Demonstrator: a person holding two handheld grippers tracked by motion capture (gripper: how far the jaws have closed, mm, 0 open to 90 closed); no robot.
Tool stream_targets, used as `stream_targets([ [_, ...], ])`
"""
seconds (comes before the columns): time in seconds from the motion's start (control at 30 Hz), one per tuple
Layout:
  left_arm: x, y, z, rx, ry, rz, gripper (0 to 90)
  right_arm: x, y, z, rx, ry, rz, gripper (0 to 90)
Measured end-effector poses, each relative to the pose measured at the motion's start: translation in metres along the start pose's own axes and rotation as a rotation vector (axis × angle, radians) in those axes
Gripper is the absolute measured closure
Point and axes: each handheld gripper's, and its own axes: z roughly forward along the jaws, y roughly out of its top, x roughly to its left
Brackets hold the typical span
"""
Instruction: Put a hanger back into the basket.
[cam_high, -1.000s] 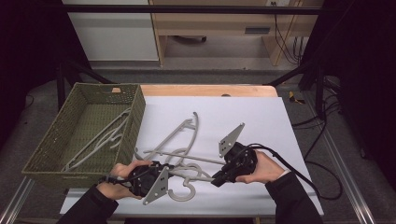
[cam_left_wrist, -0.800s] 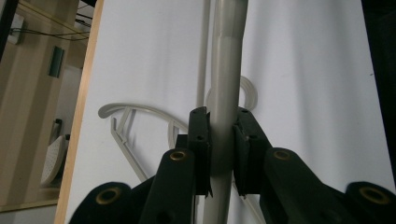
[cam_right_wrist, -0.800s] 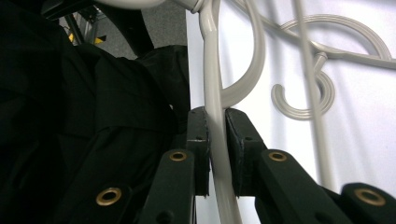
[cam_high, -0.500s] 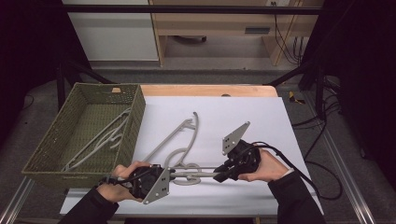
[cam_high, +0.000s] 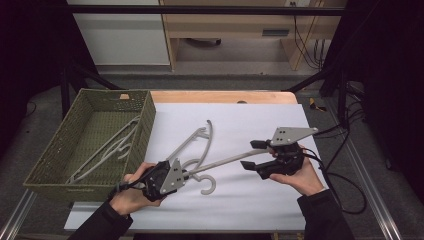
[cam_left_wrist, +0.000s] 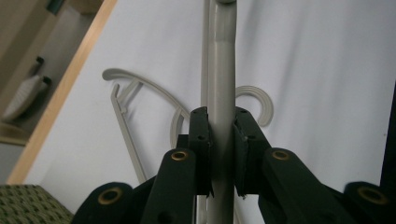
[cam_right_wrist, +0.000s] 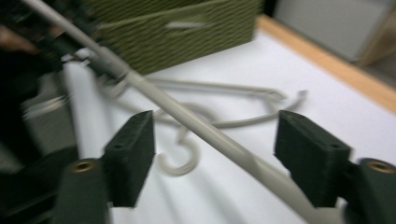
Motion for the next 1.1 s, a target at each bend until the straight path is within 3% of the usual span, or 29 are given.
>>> stream_targets([
  [0.03, 0.0, 0.0, 0.0, 0.0, 0.0, 0.0, 79.6, -0.001, -0.002, -0.001, -0.02, -0.028, 0.011, 22.4],
  [0.07, 0.003, 0.002, 0.003, -0.003, 0.005, -0.037, 79.6, -0.003, -0.006, -0.004, -0.05, -0.061, 0.029, 20.6],
  [0.1, 0.003, 0.002, 0.003, -0.003, 0.005, -0.037, 79.6, -0.003, -0.006, -0.004, -0.05, -0.061, 0.029, 20.6],
  [0.13, 0.005, 0.004, 0.004, -0.003, 0.007, -0.064, 79.6, -0.005, -0.013, -0.007, -0.089, -0.112, 0.067, 15.1],
  [0.23, 0.007, 0.007, 0.005, 0.008, 0.009, -0.089, 79.6, -0.006, -0.019, -0.009, -0.114, -0.151, 0.088, 13.1],
  [0.27, 0.009, 0.011, 0.005, 0.011, 0.018, -0.109, 79.6, -0.004, -0.027, -0.011, -0.127, -0.2, 0.099, 10.7],
  [0.43, 0.015, 0.02, 0.0, 0.005, 0.027, -0.139, 79.6, 0.0, -0.041, -0.015, -0.144, -0.232, 0.126, 6.5],
  [0.47, 0.019, 0.025, -0.004, -0.005, 0.031, -0.15, 79.6, 0.002, -0.05, -0.018, -0.163, -0.256, 0.14, 6.0],
  [0.63, 0.029, 0.034, -0.017, -0.029, 0.028, -0.171, 79.6, 0.003, -0.062, -0.022, -0.179, -0.273, 0.161, 5.4],
  [0.77, 0.042, 0.042, -0.04, -0.069, 0.032, -0.198, 79.6, 0.002, -0.072, -0.023, -0.179, -0.292, 0.184, 4.7],
  [0.83, 0.047, 0.044, -0.049, -0.071, 0.047, -0.195, 79.6, 0.0, -0.076, -0.022, -0.173, -0.298, 0.191, 4.7],
  [0.87, 0.052, 0.045, -0.062, -0.077, 0.064, -0.197, 79.6, -0.001, -0.077, -0.022, -0.17, -0.3, 0.195, 4.8],
  [0.97, 0.057, 0.044, -0.074, -0.095, 0.084, -0.212, 79.6, -0.001, -0.079, -0.02, -0.164, -0.303, 0.208, 4.7],
  [1.0, 0.065, 0.04, -0.087, -0.089, 0.107, -0.212, 79.6, -0.002, -0.08, -0.019, -0.158, -0.305, 0.203, 4.5],
  [1.1, 0.07, 0.035, -0.095, -0.089, 0.126, -0.23, 79.6, -0.002, -0.081, -0.018, -0.155, -0.314, 0.198, 4.3],
])
